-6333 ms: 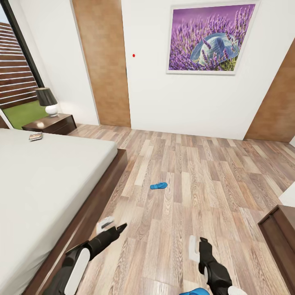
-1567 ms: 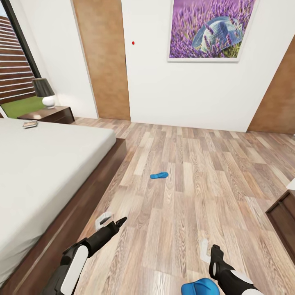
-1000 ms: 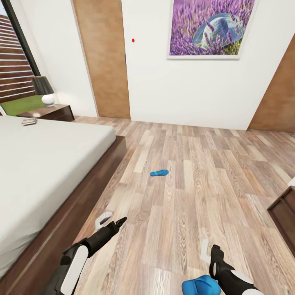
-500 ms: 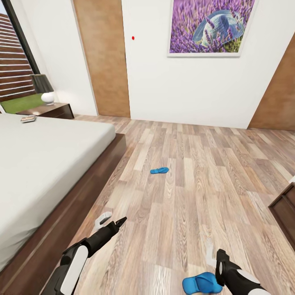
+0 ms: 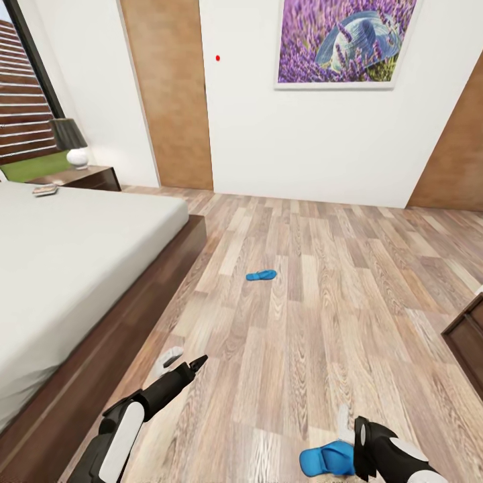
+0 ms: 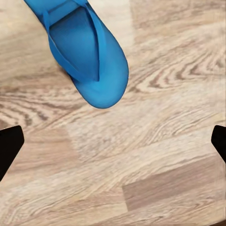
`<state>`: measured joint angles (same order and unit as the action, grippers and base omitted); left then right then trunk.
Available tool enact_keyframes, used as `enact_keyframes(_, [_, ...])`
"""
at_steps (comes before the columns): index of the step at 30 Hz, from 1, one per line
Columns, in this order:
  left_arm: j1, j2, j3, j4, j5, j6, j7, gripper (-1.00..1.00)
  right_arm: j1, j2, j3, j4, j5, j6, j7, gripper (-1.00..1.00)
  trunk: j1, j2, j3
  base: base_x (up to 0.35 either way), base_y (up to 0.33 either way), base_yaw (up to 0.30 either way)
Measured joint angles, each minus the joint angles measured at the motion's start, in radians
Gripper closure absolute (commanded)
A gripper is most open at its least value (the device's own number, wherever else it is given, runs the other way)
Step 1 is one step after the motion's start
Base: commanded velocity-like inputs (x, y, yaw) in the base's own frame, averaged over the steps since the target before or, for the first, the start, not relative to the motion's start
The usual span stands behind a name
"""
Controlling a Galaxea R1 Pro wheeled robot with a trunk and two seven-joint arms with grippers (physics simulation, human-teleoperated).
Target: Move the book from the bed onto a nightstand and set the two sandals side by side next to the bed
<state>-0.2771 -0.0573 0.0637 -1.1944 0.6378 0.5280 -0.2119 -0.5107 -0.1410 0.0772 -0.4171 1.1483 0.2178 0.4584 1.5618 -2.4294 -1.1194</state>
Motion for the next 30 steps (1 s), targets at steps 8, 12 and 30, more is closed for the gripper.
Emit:
enact_keyframes(8, [0.000, -0.001, 0.000, 0.000, 0.000, 0.000, 0.000, -1.00, 0.000, -0.018, 0.000, -0.008, -0.001, 0.000, -0.023, -1.00, 0.031, -0.056, -0.025, 0.000, 0.000, 0.000])
enact_keyframes(12, [0.000, -0.001, 0.000, 0.000, 0.000, 0.000, 0.000, -1.00, 0.000, -0.018, 0.001, -0.008, -0.001, 0.000, -0.024, -1.00, 0.039, -0.071, -0.039, 0.000, 0.000, 0.000])
enact_keyframes(30, [0.000, 0.000, 0.000, 0.000, 0.000, 0.000, 0.000, -1.00, 0.000, -0.019, -0.001, -0.009, -0.001, 0.001, -0.024, -1.00, 0.047, -0.075, -0.109, 0.000, 0.000, 0.000])
